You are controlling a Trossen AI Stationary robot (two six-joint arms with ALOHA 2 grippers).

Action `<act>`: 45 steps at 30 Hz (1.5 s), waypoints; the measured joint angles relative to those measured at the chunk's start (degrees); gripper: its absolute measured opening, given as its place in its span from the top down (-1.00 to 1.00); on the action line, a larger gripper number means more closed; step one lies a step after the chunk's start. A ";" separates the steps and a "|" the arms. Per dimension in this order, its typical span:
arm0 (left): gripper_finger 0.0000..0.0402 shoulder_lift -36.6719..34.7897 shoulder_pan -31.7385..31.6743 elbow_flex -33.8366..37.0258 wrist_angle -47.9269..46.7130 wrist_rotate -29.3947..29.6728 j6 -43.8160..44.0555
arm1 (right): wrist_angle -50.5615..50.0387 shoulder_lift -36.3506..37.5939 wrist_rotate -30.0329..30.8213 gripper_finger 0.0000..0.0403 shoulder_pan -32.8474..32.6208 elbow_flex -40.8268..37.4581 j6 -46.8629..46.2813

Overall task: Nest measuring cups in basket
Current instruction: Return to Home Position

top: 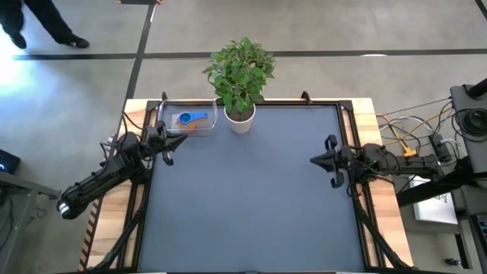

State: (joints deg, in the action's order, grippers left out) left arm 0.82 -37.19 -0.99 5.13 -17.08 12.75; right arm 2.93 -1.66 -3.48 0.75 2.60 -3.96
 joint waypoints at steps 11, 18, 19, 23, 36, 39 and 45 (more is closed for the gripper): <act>1.00 0.09 -0.02 -0.04 0.04 0.02 0.00 | -5.28 -1.43 15.08 0.96 0.02 0.06 -13.50; 1.00 0.26 -0.02 -0.04 0.02 0.02 0.02 | -5.32 -1.43 15.09 0.96 0.02 0.06 -11.75; 1.00 0.26 -0.02 -0.04 0.02 0.02 0.02 | -5.32 -1.43 15.09 0.96 0.02 0.06 -11.97; 1.00 0.26 -0.02 -0.04 0.02 0.02 0.02 | -5.34 -1.43 15.09 0.96 0.02 0.04 -11.94; 1.00 0.26 -0.02 -0.04 0.00 0.02 0.02 | -5.37 -1.43 15.11 0.96 0.02 0.04 -11.97; 1.00 0.26 -0.02 -0.04 0.01 0.02 0.01 | -5.37 -1.43 15.11 0.96 0.02 0.04 -12.01; 1.00 0.26 -0.02 -0.04 0.01 0.02 0.01 | -5.37 -1.43 15.14 0.96 0.02 0.01 -12.06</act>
